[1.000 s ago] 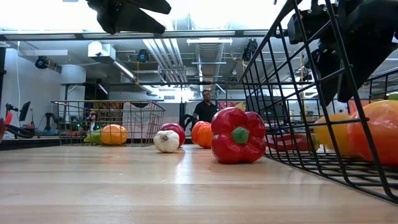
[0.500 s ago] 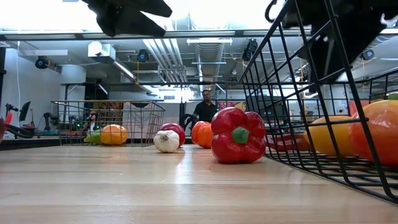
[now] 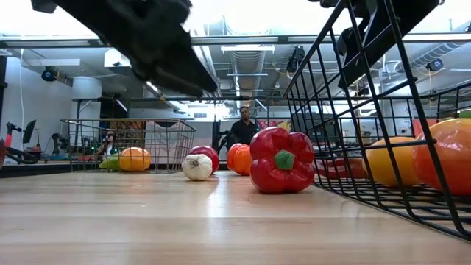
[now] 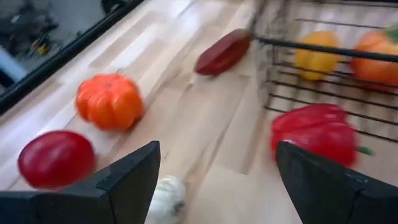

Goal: Sort produce into baskets
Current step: Put the white garlic into the gold wire basket

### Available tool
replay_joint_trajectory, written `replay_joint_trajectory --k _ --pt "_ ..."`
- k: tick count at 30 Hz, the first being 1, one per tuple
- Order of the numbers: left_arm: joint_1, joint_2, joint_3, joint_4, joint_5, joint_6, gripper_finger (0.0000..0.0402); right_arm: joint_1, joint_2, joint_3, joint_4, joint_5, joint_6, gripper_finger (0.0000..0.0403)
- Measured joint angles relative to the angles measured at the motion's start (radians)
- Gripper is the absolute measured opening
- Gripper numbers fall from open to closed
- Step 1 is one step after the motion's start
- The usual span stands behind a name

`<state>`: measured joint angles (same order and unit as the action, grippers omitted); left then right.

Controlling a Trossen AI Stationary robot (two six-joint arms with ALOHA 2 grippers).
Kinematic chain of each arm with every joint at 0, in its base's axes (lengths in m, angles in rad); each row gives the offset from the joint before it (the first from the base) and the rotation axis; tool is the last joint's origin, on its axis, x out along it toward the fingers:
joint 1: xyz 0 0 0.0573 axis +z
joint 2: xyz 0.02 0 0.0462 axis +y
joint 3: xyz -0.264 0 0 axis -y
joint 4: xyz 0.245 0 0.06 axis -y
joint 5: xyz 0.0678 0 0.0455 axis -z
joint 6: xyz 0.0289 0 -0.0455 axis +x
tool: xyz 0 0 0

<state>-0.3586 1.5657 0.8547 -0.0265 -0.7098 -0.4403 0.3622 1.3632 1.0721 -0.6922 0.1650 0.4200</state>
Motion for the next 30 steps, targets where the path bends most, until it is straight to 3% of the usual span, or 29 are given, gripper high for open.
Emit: replay_joint_trajectory --k 8,17,30 --pt "0.070 0.093 0.000 0.003 0.041 -0.067 0.0300 0.000 0.000 0.000 -0.001 0.019 -0.004 0.0299" --pt "0.089 0.203 0.000 0.006 -0.018 -0.131 0.0300 0.000 0.000 0.000 -0.001 0.020 -0.002 0.0293" --pt "0.117 0.291 0.000 0.002 -0.013 -0.176 0.0296 0.000 0.000 -0.001 0.000 0.020 -0.001 0.0292"
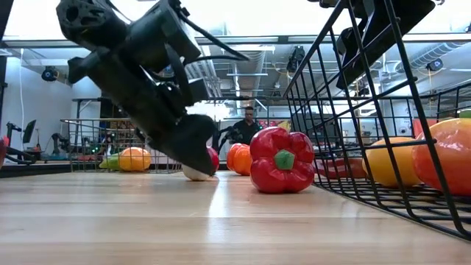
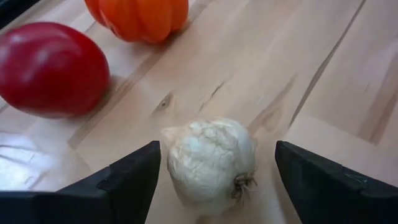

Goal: Sort produce into baskets
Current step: Put the white garlic into the gold wire basket

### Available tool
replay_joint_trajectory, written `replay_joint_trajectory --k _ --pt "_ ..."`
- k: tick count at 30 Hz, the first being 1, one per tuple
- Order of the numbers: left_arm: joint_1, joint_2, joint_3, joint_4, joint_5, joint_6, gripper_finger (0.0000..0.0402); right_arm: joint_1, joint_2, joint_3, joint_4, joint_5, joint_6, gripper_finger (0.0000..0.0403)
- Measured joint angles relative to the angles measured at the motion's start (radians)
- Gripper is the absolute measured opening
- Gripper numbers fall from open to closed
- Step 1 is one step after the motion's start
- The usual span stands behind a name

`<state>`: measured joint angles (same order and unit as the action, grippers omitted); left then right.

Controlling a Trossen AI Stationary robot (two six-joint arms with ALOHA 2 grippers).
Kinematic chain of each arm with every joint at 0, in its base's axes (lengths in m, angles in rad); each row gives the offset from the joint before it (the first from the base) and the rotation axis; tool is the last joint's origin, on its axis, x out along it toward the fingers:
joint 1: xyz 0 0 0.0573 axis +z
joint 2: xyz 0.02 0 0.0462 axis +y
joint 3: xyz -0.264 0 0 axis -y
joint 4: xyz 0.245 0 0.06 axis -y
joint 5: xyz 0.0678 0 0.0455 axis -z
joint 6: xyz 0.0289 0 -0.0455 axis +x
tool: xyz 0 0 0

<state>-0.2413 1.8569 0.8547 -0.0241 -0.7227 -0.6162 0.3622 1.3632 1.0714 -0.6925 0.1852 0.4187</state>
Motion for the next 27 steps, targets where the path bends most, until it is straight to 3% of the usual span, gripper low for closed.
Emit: replay_joint_trajectory --k 4,15,21,27 --pt "0.000 0.007 -0.001 0.000 0.001 -0.001 0.0270 0.000 0.000 0.000 0.000 0.000 0.000 0.0295" --pt "0.001 0.007 -0.001 0.001 0.000 -0.001 0.0143 0.000 0.000 0.000 0.000 0.000 0.000 0.0293" --pt "-0.006 -0.016 -0.001 -0.003 0.008 0.007 0.0151 0.000 0.000 0.000 0.000 0.000 0.000 0.0296" --pt "-0.038 -0.166 0.001 -0.055 0.012 0.084 0.0151 0.000 0.000 -0.001 0.000 0.009 0.008 0.0294"
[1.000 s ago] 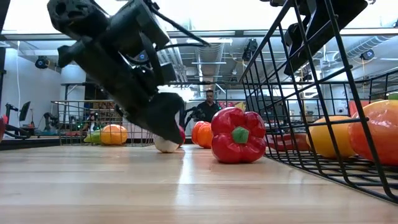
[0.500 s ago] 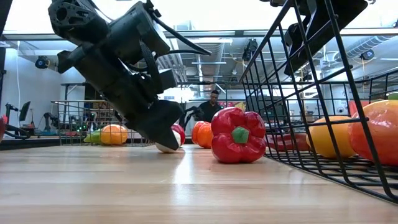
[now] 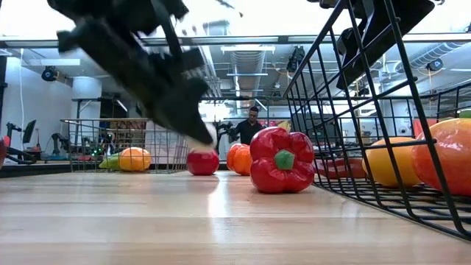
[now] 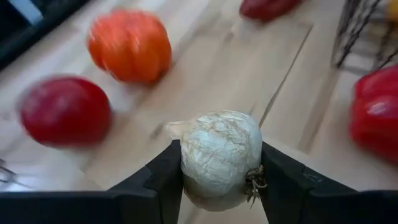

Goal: Sort produce into baskets
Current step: Put the white garlic into the gold wire basket

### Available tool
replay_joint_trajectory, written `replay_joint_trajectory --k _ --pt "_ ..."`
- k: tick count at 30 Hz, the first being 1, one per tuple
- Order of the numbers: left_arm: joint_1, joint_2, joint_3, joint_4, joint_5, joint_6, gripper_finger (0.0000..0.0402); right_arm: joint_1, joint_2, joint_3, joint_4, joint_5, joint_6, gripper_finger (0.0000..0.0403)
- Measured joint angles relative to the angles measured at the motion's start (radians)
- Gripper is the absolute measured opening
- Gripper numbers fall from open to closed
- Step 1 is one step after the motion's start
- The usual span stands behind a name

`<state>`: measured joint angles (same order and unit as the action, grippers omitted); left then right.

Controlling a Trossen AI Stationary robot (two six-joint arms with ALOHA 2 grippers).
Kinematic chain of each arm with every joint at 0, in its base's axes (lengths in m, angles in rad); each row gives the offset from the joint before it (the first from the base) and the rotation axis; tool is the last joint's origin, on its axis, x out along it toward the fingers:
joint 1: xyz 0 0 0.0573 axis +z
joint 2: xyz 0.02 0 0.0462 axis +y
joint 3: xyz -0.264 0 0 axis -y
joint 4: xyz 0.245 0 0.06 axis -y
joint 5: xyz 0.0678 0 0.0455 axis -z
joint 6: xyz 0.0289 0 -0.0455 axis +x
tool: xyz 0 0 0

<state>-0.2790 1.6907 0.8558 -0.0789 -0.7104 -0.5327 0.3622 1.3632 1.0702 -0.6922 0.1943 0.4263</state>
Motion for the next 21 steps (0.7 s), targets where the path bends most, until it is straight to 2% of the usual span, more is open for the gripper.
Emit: replay_joint_trajectory --k 3,6,12,16,21 --pt "-0.001 -0.120 0.000 -0.083 0.005 0.035 0.0150 0.000 0.000 -0.002 -0.001 0.016 -0.003 0.0292" --pt "0.015 -0.260 0.000 -0.153 0.066 0.086 0.0150 0.000 0.000 -0.002 0.002 0.018 -0.014 0.0295" --pt "0.117 -0.534 0.000 -0.294 0.127 0.149 0.0150 0.000 0.000 -0.002 0.004 0.044 -0.022 0.0299" --pt "0.259 -0.672 0.000 -0.387 0.156 0.154 0.0150 0.000 0.000 -0.002 0.027 0.048 -0.035 0.0295" --pt "0.533 -0.745 0.001 -0.456 0.345 0.173 0.0150 0.000 0.000 -0.002 0.032 0.069 -0.047 0.0290"
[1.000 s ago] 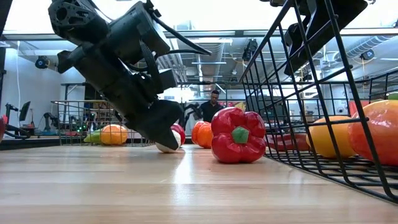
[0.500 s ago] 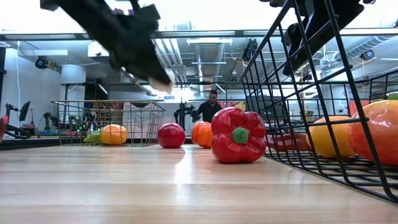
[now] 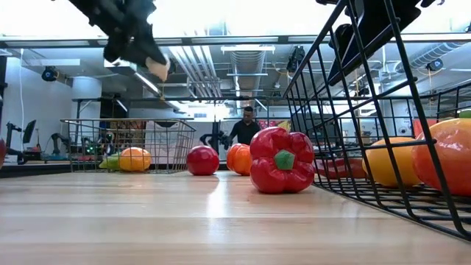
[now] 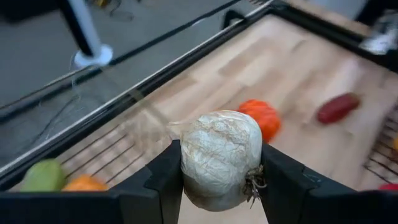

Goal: Sort produce into baskets
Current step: Put the white garlic into the gold wire basket

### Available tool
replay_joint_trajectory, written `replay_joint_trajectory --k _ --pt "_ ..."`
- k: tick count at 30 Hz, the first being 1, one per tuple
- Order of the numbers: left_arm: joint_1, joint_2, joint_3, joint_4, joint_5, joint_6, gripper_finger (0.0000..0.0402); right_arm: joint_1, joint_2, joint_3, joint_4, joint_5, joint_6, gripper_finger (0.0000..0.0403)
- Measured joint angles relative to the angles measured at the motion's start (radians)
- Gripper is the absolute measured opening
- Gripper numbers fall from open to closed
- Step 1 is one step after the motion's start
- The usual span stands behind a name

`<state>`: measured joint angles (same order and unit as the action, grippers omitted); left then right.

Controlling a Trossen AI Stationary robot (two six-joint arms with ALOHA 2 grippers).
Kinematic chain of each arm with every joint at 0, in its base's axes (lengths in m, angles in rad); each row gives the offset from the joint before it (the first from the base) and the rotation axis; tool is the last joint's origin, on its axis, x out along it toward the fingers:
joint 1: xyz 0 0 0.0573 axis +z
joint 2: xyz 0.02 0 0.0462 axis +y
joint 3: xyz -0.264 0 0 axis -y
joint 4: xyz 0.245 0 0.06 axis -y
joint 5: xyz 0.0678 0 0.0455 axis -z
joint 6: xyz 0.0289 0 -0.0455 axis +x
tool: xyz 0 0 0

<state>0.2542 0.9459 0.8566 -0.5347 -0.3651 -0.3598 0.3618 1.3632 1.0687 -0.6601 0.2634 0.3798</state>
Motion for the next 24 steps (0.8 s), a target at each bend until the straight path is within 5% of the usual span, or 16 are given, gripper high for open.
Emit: replay_joint_trajectory --k 9,16,24 --pt "0.388 0.107 0.000 0.030 0.347 0.109 0.0149 0.000 0.000 0.000 0.007 0.002 0.013 0.0294" --pt "0.450 0.260 0.025 0.015 0.349 0.177 0.0149 -0.001 0.000 0.000 0.009 0.029 0.013 0.0286" --pt "0.461 0.470 0.245 -0.105 0.229 0.327 0.0149 -0.009 0.000 0.000 0.008 0.029 0.020 0.0286"
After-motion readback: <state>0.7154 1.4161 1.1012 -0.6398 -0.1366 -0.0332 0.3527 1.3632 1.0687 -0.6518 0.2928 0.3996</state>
